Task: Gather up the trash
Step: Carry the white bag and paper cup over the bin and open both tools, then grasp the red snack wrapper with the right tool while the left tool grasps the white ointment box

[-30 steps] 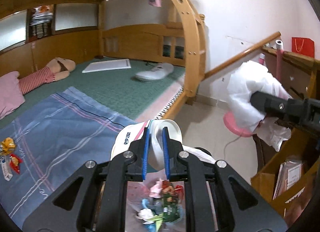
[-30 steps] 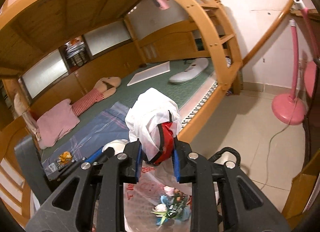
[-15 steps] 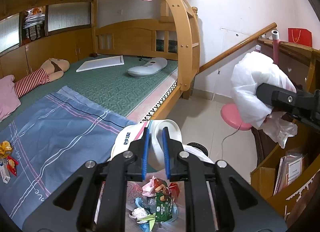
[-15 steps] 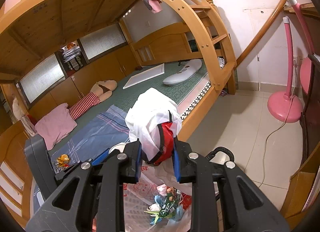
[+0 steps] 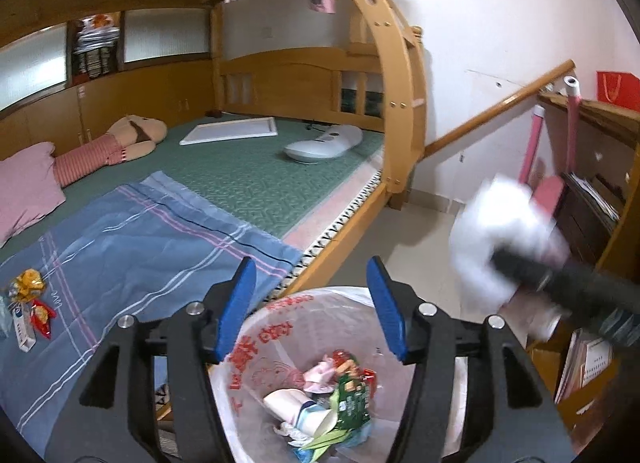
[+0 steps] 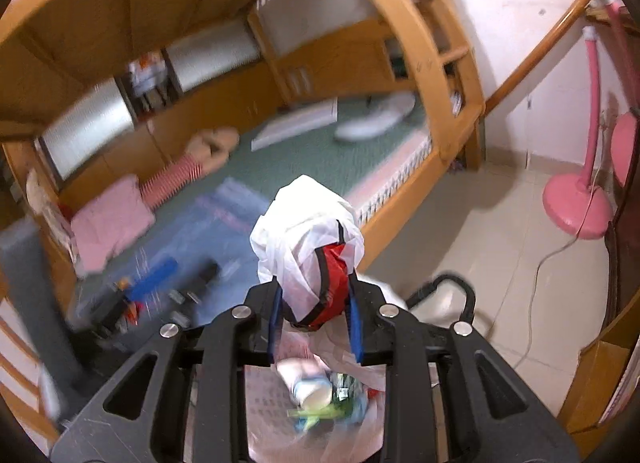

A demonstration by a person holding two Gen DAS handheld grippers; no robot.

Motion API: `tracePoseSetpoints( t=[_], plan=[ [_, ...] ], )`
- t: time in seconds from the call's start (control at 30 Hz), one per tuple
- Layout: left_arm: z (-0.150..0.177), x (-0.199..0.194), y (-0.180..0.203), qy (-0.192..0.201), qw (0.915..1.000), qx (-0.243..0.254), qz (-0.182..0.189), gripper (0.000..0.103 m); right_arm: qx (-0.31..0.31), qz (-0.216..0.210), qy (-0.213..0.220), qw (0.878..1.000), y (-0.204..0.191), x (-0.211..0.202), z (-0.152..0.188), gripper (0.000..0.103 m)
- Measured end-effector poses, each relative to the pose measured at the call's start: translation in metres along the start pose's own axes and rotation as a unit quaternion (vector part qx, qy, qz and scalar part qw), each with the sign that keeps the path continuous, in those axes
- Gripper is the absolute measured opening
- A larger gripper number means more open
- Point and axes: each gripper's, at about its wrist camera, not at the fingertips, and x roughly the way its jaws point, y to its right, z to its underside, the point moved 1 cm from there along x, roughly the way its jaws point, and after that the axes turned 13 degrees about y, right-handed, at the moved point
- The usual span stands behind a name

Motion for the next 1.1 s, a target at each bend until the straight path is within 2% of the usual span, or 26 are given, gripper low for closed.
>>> tracePoseSetpoints(
  t=[0.07,0.13,0.17,0.47,0.63,0.67,0.73,0.83,0.93,0.97,1.03,1.1],
  plan=[
    [-0.001,-0.003,-0.009,0.003,0.9999,-0.006,-0.009,0.062,-0.008,0.005,-0.040,0.999,-0.003,0.018,0.012,0.045],
    [-0.002,-0.005,-0.017,0.006,0.9998,-0.014,-0.016,0.063,-0.017,0.018,-0.069,0.997,-0.006,0.031,0.023,0.078],
    [-0.002,-0.006,-0.020,0.006,0.9997,-0.016,-0.019,0.063,-0.020,0.020,-0.076,0.997,-0.008,0.035,0.027,0.080],
    [0.000,-0.009,-0.049,0.005,0.9986,-0.043,-0.031,0.063,-0.032,0.015,-0.081,0.996,-0.025,0.042,0.032,0.082],
    [0.007,-0.014,-0.083,0.000,0.9964,-0.065,-0.054,0.065,-0.051,-0.003,-0.096,0.994,-0.050,0.059,0.036,0.083],
    [0.009,-0.015,-0.091,-0.002,0.9957,-0.070,-0.060,0.066,-0.058,-0.009,-0.101,0.993,-0.060,0.064,0.038,0.083],
    [0.015,-0.024,-0.113,-0.004,0.9939,-0.082,-0.074,0.077,-0.070,-0.023,-0.110,0.991,-0.078,0.073,0.041,0.083],
    [0.031,-0.048,-0.156,-0.003,0.9890,-0.090,-0.117,0.084,-0.093,-0.058,-0.122,0.987,-0.115,0.091,0.045,0.086],
    [0.056,-0.073,-0.213,-0.019,0.9766,-0.115,-0.181,0.086,-0.115,-0.105,-0.147,0.977,-0.162,0.119,0.056,0.087],
    [0.069,-0.086,-0.240,-0.026,0.9682,-0.125,-0.215,0.086,-0.125,-0.124,-0.160,0.971,-0.184,0.132,0.063,0.087],
    [0.085,-0.102,-0.275,-0.038,0.9551,-0.138,-0.259,0.087,-0.140,-0.158,-0.189,0.959,-0.222,0.156,0.077,0.087],
    [0.105,-0.120,-0.319,-0.053,0.9346,-0.166,-0.310,0.087,-0.153,-0.184,-0.221,0.945,-0.265,0.181,0.097,0.087]
  ],
)
